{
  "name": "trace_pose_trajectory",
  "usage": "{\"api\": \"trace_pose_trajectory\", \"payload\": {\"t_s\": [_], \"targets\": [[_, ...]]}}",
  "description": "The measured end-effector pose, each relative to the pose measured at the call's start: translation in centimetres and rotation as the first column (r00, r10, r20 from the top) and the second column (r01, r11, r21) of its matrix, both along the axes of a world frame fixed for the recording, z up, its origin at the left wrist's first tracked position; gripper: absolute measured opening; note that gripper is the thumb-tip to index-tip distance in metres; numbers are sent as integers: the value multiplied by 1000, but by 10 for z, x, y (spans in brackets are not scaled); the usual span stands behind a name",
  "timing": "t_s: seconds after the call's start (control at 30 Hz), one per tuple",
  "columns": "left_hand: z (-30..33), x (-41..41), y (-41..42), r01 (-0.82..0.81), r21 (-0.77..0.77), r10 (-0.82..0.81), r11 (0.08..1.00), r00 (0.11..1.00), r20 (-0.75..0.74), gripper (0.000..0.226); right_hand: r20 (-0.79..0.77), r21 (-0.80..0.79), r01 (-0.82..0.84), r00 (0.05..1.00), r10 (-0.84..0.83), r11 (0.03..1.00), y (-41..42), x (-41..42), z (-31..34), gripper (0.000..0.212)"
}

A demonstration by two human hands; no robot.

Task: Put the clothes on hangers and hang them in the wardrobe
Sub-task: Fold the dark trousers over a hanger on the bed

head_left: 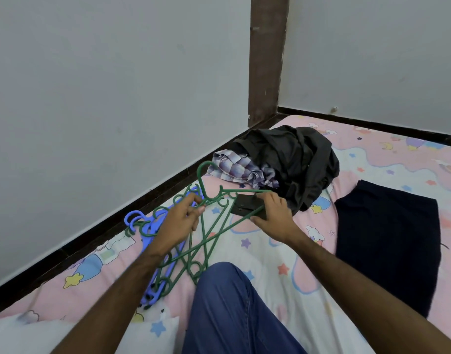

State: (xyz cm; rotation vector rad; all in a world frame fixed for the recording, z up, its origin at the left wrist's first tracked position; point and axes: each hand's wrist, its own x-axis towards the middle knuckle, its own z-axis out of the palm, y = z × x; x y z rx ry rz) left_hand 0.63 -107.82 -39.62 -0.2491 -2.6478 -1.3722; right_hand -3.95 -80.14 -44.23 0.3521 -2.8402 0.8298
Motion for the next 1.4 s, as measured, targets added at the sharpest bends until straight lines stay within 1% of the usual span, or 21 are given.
{"api": "trace_pose_trajectory", "payload": {"t_s": [0.07,0.13,0.23,0.27,0.3,0.33,0.37,0.4,0.47,0.57,0.7,0.77,0.83,0.87,0.93,0.97,1.0,1.03,1.17,1.3,1.4], "targets": [[16,-6,7,62,30,-62,998,998,2,4,-176,67,93,981,-80,993,5,6,8,46],[25,-13,19,147,42,-149,988,988,40,6,-292,53,159,947,-137,986,18,13,16,42],[31,-21,48,325,93,-334,941,936,113,9,-342,-15,145,929,-142,989,57,22,23,48],[30,-25,60,374,101,-386,922,913,136,11,-293,-28,107,950,-111,994,75,27,26,49],[29,-28,74,420,105,-432,901,889,154,13,-189,-52,70,979,-79,996,95,32,30,45],[28,-30,88,467,109,-479,878,862,165,14,-23,-88,40,999,-42,995,116,41,36,34],[28,-32,105,511,94,-520,854,839,162,14,167,-112,14,986,5,994,137,52,37,23],[26,-33,122,550,50,-551,833,821,147,13,311,-131,-3,949,44,991,155,64,37,22],[21,-33,159,579,-58,-569,814,813,125,14,451,-188,18,890,70,982,188,91,33,32],[6,-30,215,568,-149,-567,810,822,55,11,502,-279,149,865,12,949,227,133,22,34],[-18,-25,270,598,-227,-615,768,789,-2,15,483,-252,297,863,-146,921,273,179,9,41],[-34,-19,286,584,-340,-644,737,759,-94,24,459,-256,344,866,-200,903,290,197,-2,40],[-51,-9,298,485,-561,-684,671,696,-218,42,458,-272,393,856,-241,879,301,214,-15,39],[-57,-3,302,449,-647,-723,617,647,-240,48,459,-276,414,850,-260,868,304,220,-21,38],[-70,7,310,502,-753,-855,425,495,-152,55,454,-258,434,843,-288,863,307,230,-35,37],[-77,10,314,549,-771,-897,324,437,-66,58,453,-247,433,842,-292,867,307,233,-42,36],[-82,12,318,587,-772,-914,243,404,20,60,454,-237,426,843,-288,873,305,235,-47,36],[-87,12,321,611,-768,-914,192,397,87,64,455,-228,417,845,-283,880,304,236,-52,35],[-95,14,333,634,-766,-870,105,432,238,82,450,-159,384,848,-280,910,303,232,-64,34],[-110,16,347,551,-835,-871,19,419,256,89,433,-2,363,840,-327,932,304,233,-73,32],[-116,10,353,521,-853,-869,6,426,254,78,418,29,372,839,-349,928,306,233,-73,31]]}}
